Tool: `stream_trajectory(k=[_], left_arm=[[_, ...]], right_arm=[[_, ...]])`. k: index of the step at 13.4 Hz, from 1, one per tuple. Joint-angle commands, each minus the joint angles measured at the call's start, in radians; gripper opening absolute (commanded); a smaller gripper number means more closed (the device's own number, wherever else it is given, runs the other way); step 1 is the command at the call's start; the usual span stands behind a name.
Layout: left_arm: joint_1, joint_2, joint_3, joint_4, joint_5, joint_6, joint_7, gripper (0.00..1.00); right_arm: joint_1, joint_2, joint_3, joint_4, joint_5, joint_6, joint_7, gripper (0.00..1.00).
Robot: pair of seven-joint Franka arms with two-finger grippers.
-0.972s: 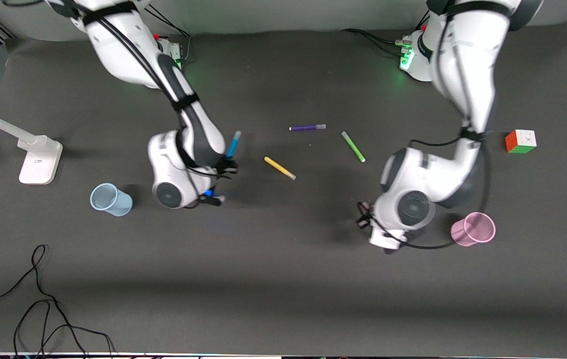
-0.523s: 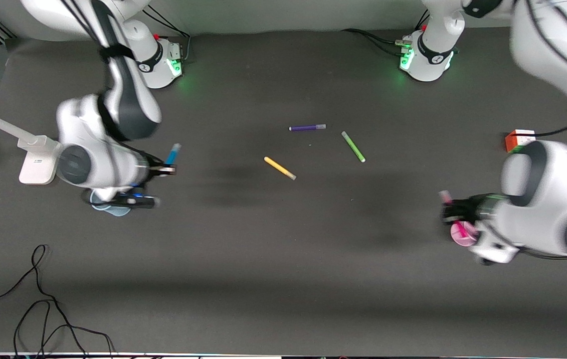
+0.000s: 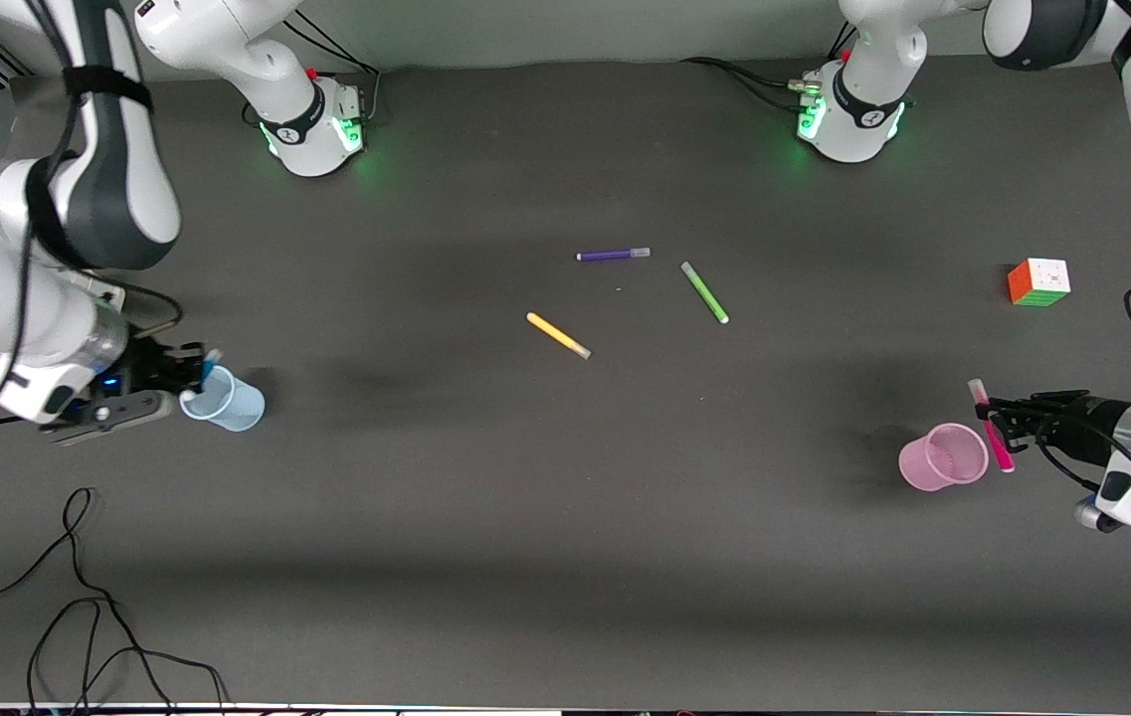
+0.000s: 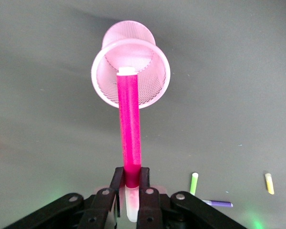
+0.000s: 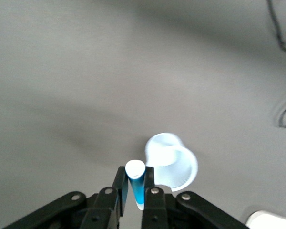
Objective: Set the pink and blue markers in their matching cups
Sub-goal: 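Carry the blue marker to the blue cup while the left gripper carries pink, then lower the markers into the cups and open both grippers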
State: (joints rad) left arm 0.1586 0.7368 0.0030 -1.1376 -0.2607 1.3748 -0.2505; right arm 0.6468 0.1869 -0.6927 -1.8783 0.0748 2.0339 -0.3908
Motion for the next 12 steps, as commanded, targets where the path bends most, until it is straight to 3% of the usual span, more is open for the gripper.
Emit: stream_trajectory(k=[1, 5, 9, 10, 11, 12], left_arm=[[0.018, 0.047, -0.009, 0.035, -0.043, -0.020, 0.002, 0.00], [0.044, 0.081, -0.011, 0.035, -0.081, -0.022, 0.005, 0.00], [0.045, 0.096, -0.011, 0.030, -0.083, -0.020, 0.010, 0.00], [0.047, 0.099, -0.011, 0.027, -0.084, -0.019, 0.010, 0.00], [0.047, 0.107, -0.011, 0.026, -0.084, -0.014, 0.011, 0.00], [0.048, 0.114, -0.011, 0.025, -0.084, -0.010, 0.022, 0.00]], right_arm=[[0.013, -0.064, -0.051, -0.190, 0.009, 0.214, -0.133, 0.00], [0.008, -0.075, -0.056, -0.317, 0.075, 0.370, -0.177, 0.00], [0.007, -0.052, -0.061, -0.325, 0.160, 0.405, -0.264, 0.00], [0.007, -0.049, -0.061, -0.325, 0.160, 0.405, -0.264, 0.09], [0.005, -0.046, -0.061, -0.325, 0.161, 0.405, -0.264, 0.55], [-0.006, -0.040, -0.061, -0.325, 0.161, 0.404, -0.264, 0.94]])
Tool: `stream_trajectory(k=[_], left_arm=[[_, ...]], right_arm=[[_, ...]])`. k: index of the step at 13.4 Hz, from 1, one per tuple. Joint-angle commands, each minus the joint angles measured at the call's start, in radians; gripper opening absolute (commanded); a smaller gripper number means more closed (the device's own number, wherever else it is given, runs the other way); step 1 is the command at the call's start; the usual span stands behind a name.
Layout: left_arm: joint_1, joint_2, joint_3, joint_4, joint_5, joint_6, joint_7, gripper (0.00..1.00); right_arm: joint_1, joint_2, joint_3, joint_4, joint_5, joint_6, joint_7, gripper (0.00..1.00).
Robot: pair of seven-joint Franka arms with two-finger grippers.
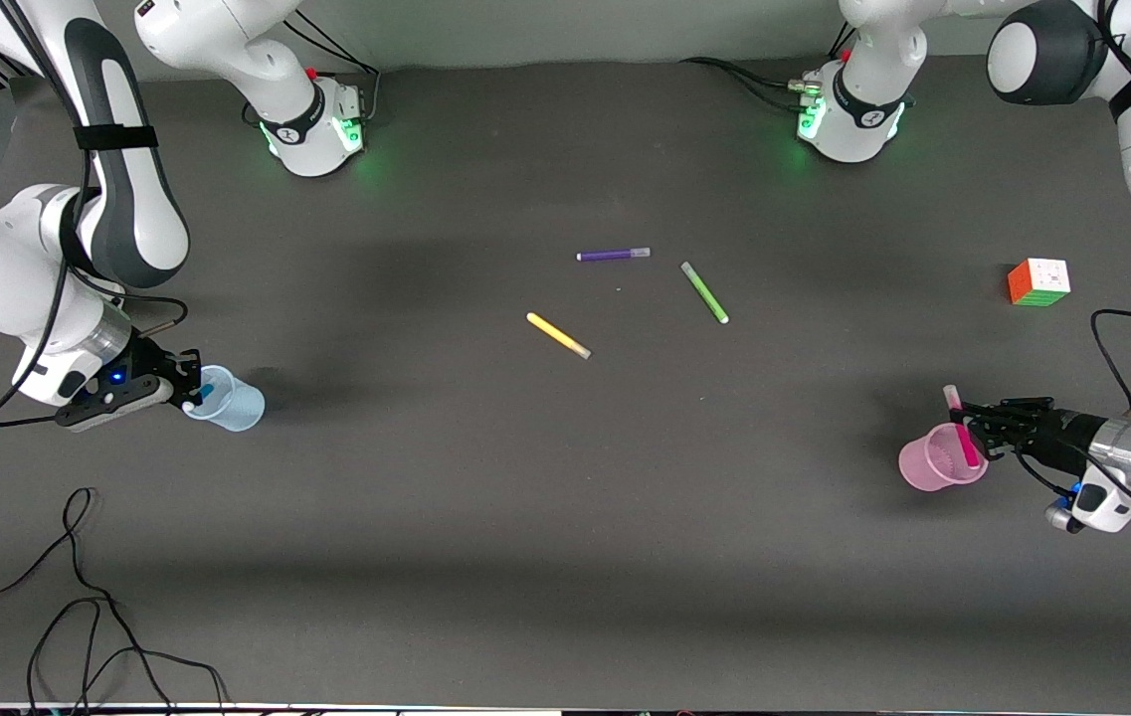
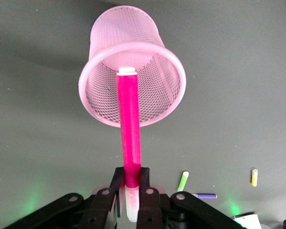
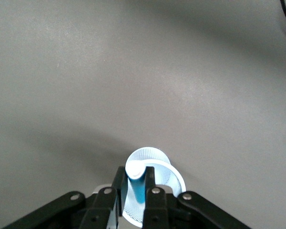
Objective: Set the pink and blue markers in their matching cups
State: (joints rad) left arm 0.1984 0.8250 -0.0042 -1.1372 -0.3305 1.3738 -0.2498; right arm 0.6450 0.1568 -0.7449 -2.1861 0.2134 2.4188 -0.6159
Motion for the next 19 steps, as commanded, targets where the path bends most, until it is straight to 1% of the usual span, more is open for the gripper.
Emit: stream_trajectory(k=[1, 2, 3, 4, 5, 6, 7, 9, 10, 11, 12, 13, 14, 16, 17, 19], left_arm=[[0.012, 0.031, -0.003, 0.025, -0.015, -0.006, 0.050, 0.02], [0.018, 0.043, -0.003, 0.025, -0.016, -0.001, 0.067, 0.06], [0.022, 0.048, -0.003, 0.022, -0.028, 0.019, 0.070, 0.17], [0.026, 0.051, -0.002, 0.019, -0.030, 0.022, 0.070, 0.21], [0.026, 0.051, -0.003, 0.019, -0.030, 0.024, 0.070, 0.49], [0.024, 0.051, -0.003, 0.019, -0.030, 0.024, 0.070, 0.95], [0.024, 0.049, -0.003, 0.020, -0.030, 0.024, 0.072, 1.00], [0.009, 0.026, -0.003, 0.037, -0.024, 0.018, 0.061, 1.00], [0.006, -0.007, -0.003, 0.051, -0.012, 0.008, 0.061, 1.00], [-0.022, -0.039, -0.003, 0.054, 0.032, 0.005, 0.058, 1.00], [-0.074, -0.112, -0.002, 0.048, 0.129, 0.008, 0.056, 1.00], [-0.126, -0.189, -0.002, 0.018, 0.213, 0.013, 0.060, 1.00], [-0.161, -0.284, -0.002, -0.054, 0.262, 0.030, 0.060, 1.00], [-0.195, -0.461, 0.000, -0.191, 0.274, 0.060, 0.057, 1.00], [-0.200, -0.548, -0.002, -0.273, 0.275, 0.089, 0.055, 1.00], [-0.200, -0.708, -0.003, -0.459, 0.289, 0.195, 0.056, 1.00]], right_arm=[[-0.005, -0.008, -0.008, -0.017, 0.023, 0.013, -0.038, 1.00], [-0.005, -0.010, -0.008, -0.017, 0.023, 0.008, -0.038, 1.00], [-0.005, -0.008, -0.008, -0.015, 0.023, 0.005, -0.038, 1.00], [-0.005, -0.010, -0.008, -0.014, 0.023, 0.003, -0.032, 1.00], [-0.004, -0.013, -0.008, -0.005, 0.023, -0.016, -0.022, 1.00], [-0.004, -0.019, -0.008, 0.021, 0.023, -0.088, -0.016, 1.00], [0.001, -0.019, -0.008, 0.073, 0.023, -0.174, 0.017, 1.00], [0.010, -0.011, 0.004, 0.208, 0.018, -0.361, 0.128, 1.00], [0.028, -0.010, 0.006, 0.270, 0.012, -0.439, 0.184, 1.00], [0.045, -0.017, 0.004, 0.311, 0.008, -0.501, 0.238, 1.00], [0.051, -0.028, 0.004, 0.362, 0.008, -0.567, 0.270, 1.00], [0.050, -0.031, 0.006, 0.426, 0.008, -0.649, 0.287, 1.00], [0.051, -0.031, 0.006, 0.496, 0.008, -0.737, 0.298, 1.00], [0.093, -0.042, 0.006, 0.604, -0.018, -0.893, 0.419, 1.00], [0.126, -0.071, 0.009, 0.636, -0.070, -0.937, 0.494, 1.00], [0.189, -0.146, 0.022, 0.634, -0.146, -0.946, 0.652, 1.00]])
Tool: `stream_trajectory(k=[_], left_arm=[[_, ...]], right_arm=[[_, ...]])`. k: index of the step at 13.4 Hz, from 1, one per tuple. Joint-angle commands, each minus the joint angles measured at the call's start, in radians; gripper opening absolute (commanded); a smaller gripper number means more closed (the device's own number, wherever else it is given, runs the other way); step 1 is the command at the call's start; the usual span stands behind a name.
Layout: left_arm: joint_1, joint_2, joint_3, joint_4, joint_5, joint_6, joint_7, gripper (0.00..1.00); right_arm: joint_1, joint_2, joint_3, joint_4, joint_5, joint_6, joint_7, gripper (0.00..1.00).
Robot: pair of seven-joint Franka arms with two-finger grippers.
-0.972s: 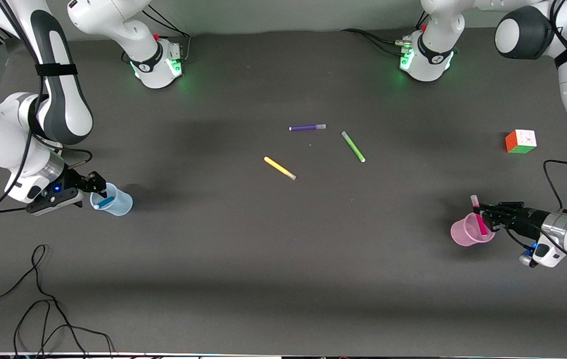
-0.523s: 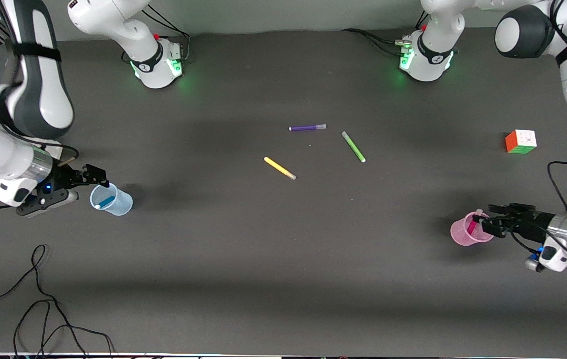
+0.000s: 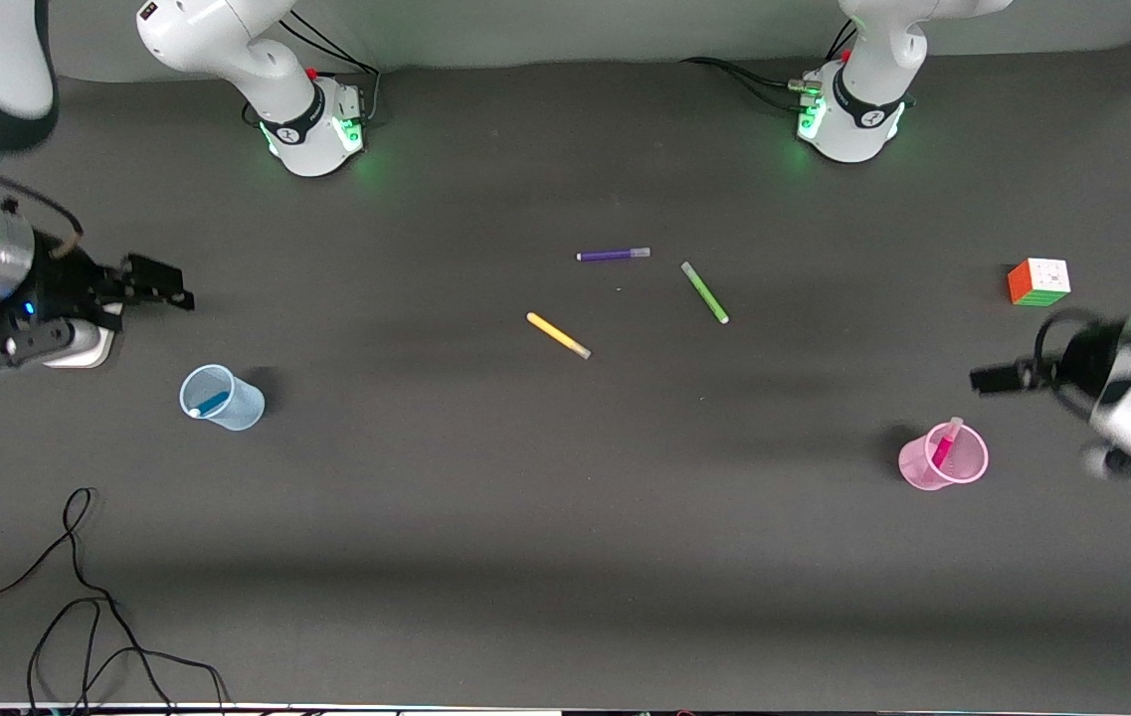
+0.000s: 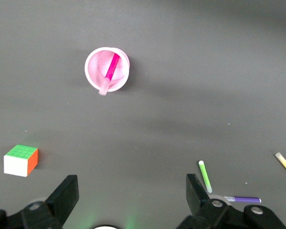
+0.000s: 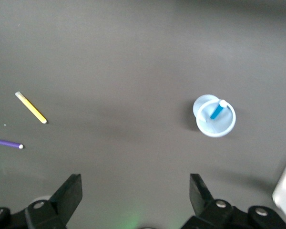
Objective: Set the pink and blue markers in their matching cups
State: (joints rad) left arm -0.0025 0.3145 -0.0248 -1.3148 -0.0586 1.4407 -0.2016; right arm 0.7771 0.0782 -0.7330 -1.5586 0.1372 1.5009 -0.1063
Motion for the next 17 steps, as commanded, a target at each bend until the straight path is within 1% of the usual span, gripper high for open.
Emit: stream_trajectory(k=[1, 2, 3, 4, 5, 6, 7, 8, 9, 10, 11, 14, 17], left_arm=[[-0.001, -0.254, 0.017, -0.350, 0.029, 0.170, 0.008, 1.00], [-0.004, -0.285, 0.013, -0.389, 0.064, 0.193, 0.008, 1.00], [-0.010, -0.291, 0.006, -0.392, 0.113, 0.199, 0.010, 1.00], [-0.013, -0.285, 0.005, -0.386, 0.147, 0.207, 0.010, 1.00], [-0.017, -0.281, 0.005, -0.382, 0.151, 0.208, 0.008, 1.00], [-0.019, -0.279, 0.005, -0.380, 0.151, 0.207, 0.004, 1.00], [-0.031, -0.284, 0.002, -0.380, 0.149, 0.196, -0.005, 1.00], [-0.042, -0.299, -0.001, -0.383, 0.149, 0.179, -0.036, 1.00], [-0.044, -0.316, -0.003, -0.385, 0.141, 0.169, -0.047, 1.00], [-0.044, -0.322, -0.006, -0.380, 0.135, 0.167, -0.042, 1.00], [-0.042, -0.334, -0.007, -0.377, 0.122, 0.167, -0.033, 1.00], [-0.042, -0.334, -0.007, -0.365, 0.117, 0.155, -0.001, 1.00], [-0.042, -0.330, -0.006, -0.346, 0.120, 0.152, 0.062, 1.00]], right_arm=[[0.045, -0.093, 0.067, 0.003, -0.115, -0.028, 0.177, 1.00], [0.000, -0.113, 0.128, -0.001, -0.172, -0.024, 0.181, 1.00], [-0.077, -0.118, 0.221, -0.020, -0.197, -0.013, 0.181, 1.00], [-0.185, -0.121, 0.327, -0.035, -0.197, 0.004, 0.181, 1.00], [-0.293, -0.130, 0.436, -0.044, -0.197, 0.011, 0.181, 1.00], [-0.382, -0.144, 0.524, -0.046, -0.197, 0.012, 0.180, 1.00], [-0.439, -0.161, 0.578, -0.054, -0.189, 0.009, 0.174, 1.00], [-0.464, -0.172, 0.593, -0.079, -0.182, 0.012, 0.169, 1.00], [-0.487, -0.175, 0.596, -0.093, -0.173, 0.016, 0.166, 1.00], [-0.513, -0.173, 0.604, -0.100, -0.147, 0.022, 0.169, 1.00], [-0.548, -0.175, 0.612, -0.119, -0.105, 0.057, 0.169, 1.00], [-0.556, -0.152, 0.616, -0.114, -0.096, 0.078, 0.181, 1.00], [-0.556, -0.130, 0.615, -0.086, -0.099, 0.065, 0.181, 1.00]])
